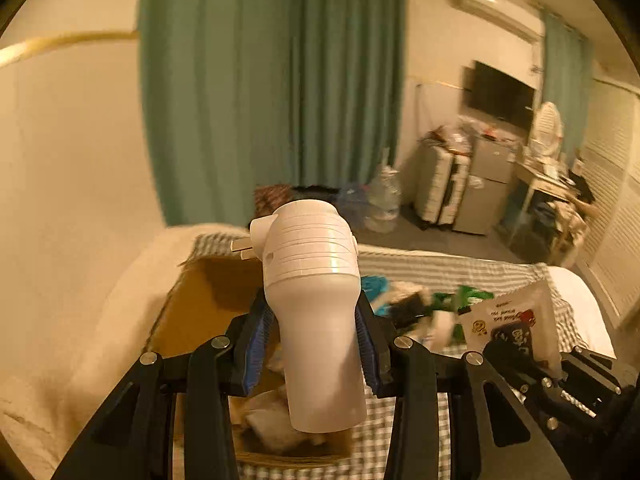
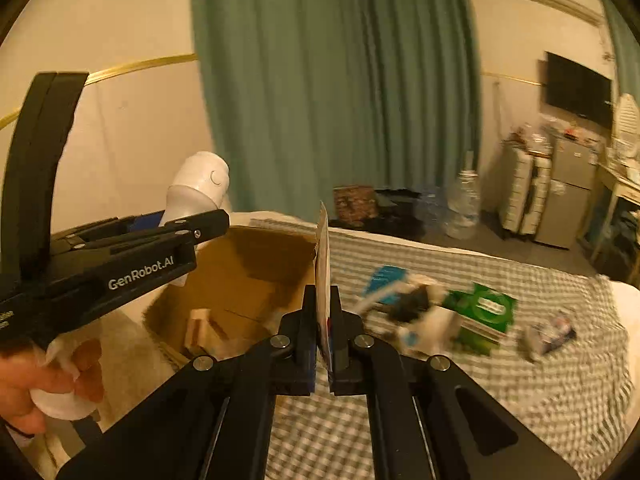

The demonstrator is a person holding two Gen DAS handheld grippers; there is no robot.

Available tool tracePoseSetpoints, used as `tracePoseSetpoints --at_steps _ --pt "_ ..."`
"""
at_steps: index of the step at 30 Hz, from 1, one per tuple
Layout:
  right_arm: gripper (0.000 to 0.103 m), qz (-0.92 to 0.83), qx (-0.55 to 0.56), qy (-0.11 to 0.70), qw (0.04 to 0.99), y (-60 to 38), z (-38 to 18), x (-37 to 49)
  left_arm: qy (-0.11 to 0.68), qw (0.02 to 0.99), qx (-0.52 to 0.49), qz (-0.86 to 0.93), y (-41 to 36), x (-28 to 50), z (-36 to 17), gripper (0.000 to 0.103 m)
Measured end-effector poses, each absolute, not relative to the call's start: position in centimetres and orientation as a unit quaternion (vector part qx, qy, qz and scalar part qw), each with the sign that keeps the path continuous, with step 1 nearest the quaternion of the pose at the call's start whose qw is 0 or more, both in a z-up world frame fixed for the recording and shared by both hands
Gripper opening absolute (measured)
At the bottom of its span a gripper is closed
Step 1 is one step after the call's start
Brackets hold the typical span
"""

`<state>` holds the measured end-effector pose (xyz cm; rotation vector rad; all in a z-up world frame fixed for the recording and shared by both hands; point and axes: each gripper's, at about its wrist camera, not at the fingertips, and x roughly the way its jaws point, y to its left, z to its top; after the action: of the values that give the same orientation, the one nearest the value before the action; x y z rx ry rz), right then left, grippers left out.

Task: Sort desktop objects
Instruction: 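Carry the bottle and sachet over the cardboard box and open both tools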

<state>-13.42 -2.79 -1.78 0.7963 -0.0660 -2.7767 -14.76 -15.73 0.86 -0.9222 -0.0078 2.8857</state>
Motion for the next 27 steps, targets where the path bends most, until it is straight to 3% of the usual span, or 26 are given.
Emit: tracePoseSetpoints --at_steps 15,17,18,19,20,21,27 --pt "0.006 -0.906 0.368 -0.040 0.203 -13.2 -10.0 -21.7 -0.035 0.023 -0.365 0.930 -24.9 -18.1 -8.6 0.042" --pt "0.033 -0.904 0.379 -0.046 0.193 -13.3 -10.5 -22.3 -0.028 0.001 -0.366 0.930 -25.7 -18.4 -9.2 0.049" --pt "0.062 -0.902 0.385 -0.049 0.189 -13.2 -10.9 -22.6 -0.028 -0.001 -0.364 0.931 -25.9 -18.3 -9.3 0.060" --pt "0.075 -0.905 0.384 -0.051 0.178 -13.1 -11.0 -22.6 -0.030 0.000 -0.361 0.932 -26.0 -18.3 -9.4 0.067" --pt "0.075 -0.909 0.378 -0.052 0.168 -12.8 -11.0 -22.7 -0.033 0.002 -0.359 0.933 -26.1 -18.2 -9.5 0.078" --pt "0.075 -0.912 0.372 -0.054 0.164 -12.6 -11.0 -22.6 -0.037 0.004 -0.356 0.934 -26.1 -18.1 -9.6 0.080" --pt "0.075 -0.915 0.364 -0.093 0.147 -9.5 -10.6 -22.5 -0.033 0.031 -0.348 0.936 -25.5 -17.5 -9.2 0.086"
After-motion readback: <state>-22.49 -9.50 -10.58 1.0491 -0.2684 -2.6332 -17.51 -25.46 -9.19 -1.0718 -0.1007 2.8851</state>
